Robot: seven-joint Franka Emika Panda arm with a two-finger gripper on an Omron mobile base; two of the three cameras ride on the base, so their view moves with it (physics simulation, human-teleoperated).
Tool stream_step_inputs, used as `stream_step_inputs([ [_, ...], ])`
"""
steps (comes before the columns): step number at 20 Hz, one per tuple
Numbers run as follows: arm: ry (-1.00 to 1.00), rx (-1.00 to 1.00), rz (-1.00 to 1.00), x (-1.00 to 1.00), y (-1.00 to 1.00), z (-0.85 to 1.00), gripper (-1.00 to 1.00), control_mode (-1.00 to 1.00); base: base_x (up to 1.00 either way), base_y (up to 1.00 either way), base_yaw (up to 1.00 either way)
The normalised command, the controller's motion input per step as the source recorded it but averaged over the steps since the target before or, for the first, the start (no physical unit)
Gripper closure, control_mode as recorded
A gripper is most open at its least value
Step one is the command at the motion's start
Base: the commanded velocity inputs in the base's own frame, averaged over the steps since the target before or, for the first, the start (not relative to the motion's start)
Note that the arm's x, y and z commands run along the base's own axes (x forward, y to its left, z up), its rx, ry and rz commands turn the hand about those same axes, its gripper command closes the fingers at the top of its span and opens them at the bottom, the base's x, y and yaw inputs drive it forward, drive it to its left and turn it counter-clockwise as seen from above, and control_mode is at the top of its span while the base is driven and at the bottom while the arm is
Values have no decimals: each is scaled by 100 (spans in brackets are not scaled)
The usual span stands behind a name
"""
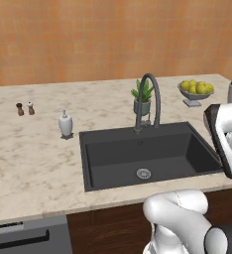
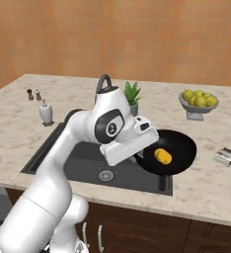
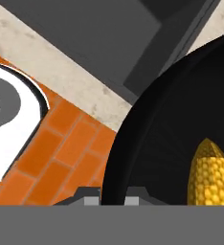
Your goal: Pick the corn from the sink and place it in the bowl. Then pick the bowl and place it in the microwave. Then close the microwave door and press the start button.
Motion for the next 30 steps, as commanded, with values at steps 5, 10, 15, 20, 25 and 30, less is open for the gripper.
stream_step_inputs([
  [5,10,2,19,-41,100,63,100,-100,0,0,0],
  [10,18,11,29,-7,100,42,100,-100,0,0,0],
  [15,13,14,26,-9,100,7,100,-100,0,0,0],
  [20,1,8,9,0,79,1,100,-100,0,0,0],
  [25,-9,0,0,0,45,10,100,-100,0,0,0],
  [30,-15,0,5,0,14,0,100,-100,0,0,0],
])
